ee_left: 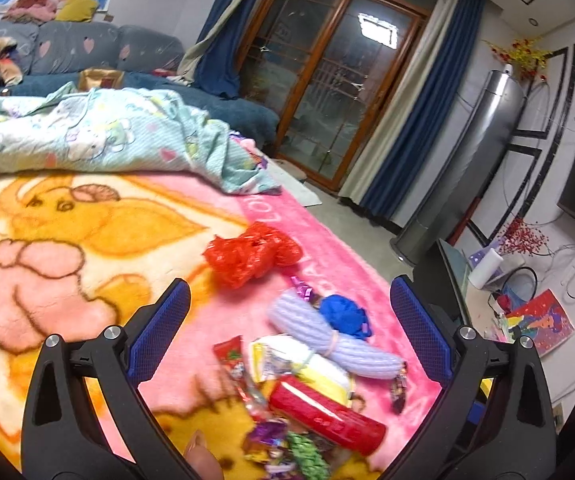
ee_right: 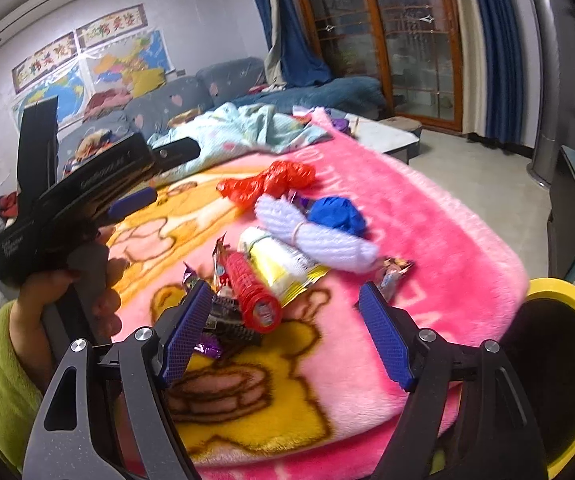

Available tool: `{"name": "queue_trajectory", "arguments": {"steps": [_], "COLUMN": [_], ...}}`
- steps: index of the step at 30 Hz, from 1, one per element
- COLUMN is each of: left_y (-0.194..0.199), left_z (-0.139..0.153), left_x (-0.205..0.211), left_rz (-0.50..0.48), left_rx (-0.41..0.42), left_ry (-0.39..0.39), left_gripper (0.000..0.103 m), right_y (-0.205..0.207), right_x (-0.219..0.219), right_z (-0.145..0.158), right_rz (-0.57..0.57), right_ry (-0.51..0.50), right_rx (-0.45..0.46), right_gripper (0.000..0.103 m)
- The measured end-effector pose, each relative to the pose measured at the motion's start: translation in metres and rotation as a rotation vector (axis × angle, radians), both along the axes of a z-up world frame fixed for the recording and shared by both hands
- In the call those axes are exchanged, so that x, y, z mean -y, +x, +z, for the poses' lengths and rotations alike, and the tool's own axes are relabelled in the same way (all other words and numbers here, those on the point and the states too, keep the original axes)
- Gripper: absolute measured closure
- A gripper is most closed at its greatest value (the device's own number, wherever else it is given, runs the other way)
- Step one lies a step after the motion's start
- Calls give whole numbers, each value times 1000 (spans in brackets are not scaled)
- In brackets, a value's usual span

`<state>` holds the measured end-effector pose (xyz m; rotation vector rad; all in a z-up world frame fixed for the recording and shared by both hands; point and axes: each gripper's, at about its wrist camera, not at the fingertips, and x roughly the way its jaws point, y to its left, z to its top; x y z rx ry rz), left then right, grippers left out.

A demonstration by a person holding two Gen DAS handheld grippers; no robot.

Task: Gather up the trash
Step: 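Grasp the red plastic bag with the left tool while the right tool grasps the red tube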

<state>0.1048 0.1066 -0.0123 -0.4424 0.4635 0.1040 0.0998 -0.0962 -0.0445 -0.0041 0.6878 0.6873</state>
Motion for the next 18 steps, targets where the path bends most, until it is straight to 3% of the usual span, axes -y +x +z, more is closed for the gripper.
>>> {"name": "queue_trajectory", "arguments": {"steps": [13, 18], "left_y": [39, 61], "left_z": [-29, -43], "left_x": [-47, -58], "left_rz": [50, 51], "left_rx": [-112, -160], "left_ry": [-100, -145], "left_gripper": [11, 14], "right_y": [20, 24], "right_x": [-29, -41], "right_z": [-24, -31], "right_rz": [36, 72], "right_ry": [-10, -18], "right_rx": [-57, -75], "right_gripper": [32, 39]}}
